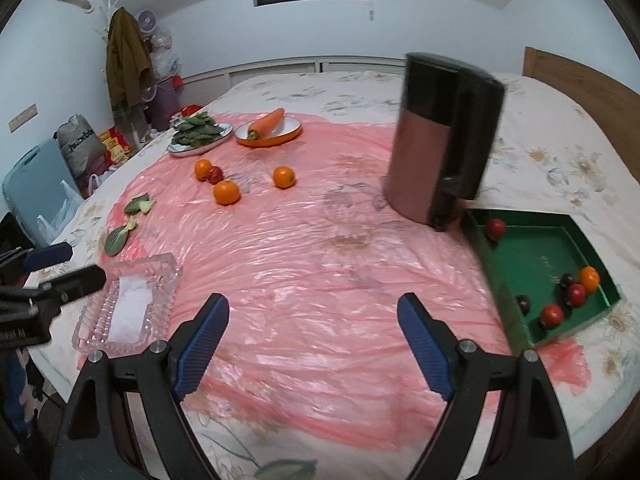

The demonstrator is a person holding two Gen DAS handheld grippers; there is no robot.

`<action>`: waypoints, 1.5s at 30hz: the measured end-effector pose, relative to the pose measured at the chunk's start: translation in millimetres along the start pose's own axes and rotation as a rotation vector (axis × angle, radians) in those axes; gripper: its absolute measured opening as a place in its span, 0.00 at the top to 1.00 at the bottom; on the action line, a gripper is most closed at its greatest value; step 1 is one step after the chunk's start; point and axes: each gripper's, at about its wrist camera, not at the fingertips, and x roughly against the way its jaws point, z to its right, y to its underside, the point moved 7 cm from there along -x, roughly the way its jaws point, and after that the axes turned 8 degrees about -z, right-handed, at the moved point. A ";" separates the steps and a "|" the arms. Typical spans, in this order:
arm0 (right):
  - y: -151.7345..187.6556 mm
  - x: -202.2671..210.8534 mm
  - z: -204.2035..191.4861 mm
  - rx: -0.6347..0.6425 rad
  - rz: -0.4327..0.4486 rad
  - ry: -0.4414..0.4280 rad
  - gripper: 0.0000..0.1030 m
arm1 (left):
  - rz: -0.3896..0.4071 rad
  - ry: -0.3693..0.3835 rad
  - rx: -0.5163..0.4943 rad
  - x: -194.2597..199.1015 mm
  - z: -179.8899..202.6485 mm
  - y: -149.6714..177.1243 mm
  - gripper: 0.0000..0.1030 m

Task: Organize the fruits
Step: 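Withdraw both open tools from the green tray back toward the fruits, then grasp another red apple with the left tool while the right tool grasps an orange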

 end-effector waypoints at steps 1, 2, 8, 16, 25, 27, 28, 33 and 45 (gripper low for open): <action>-1.8 -4.7 -2.7 0.001 -0.002 -0.009 0.00 | -0.004 -0.005 0.015 -3.7 -9.2 -3.8 0.18; -3.8 -10.4 -5.6 0.001 -0.007 -0.020 0.00 | -0.006 -0.009 0.024 -5.6 -14.7 -5.7 0.18; -16.6 -46.6 -23.7 0.019 -0.040 -0.078 0.00 | -0.018 -0.040 0.079 -26.8 -54.5 -30.7 0.18; -44.0 -91.6 -41.1 0.035 -0.062 -0.147 0.00 | -0.041 -0.070 0.142 -68.3 -91.5 -81.4 0.30; -70.6 -145.4 -58.4 0.056 -0.088 -0.216 0.00 | -0.095 -0.022 0.155 -140.6 -85.2 -125.1 0.39; -75.4 -155.2 -61.3 0.060 -0.091 -0.232 0.00 | -0.103 -0.009 0.178 -157.3 -84.8 -133.9 0.41; -78.2 -160.4 -63.1 0.064 -0.091 -0.241 0.00 | -0.107 0.000 0.199 -166.6 -85.4 -139.1 0.42; -91.3 -179.5 -70.7 0.098 -0.083 -0.285 0.00 | -0.112 0.000 0.289 -196.6 -91.2 -156.0 0.42; -125.7 -201.0 -54.2 0.110 -0.053 -0.354 0.00 | -0.136 -0.046 0.406 -239.6 -106.3 -168.9 0.45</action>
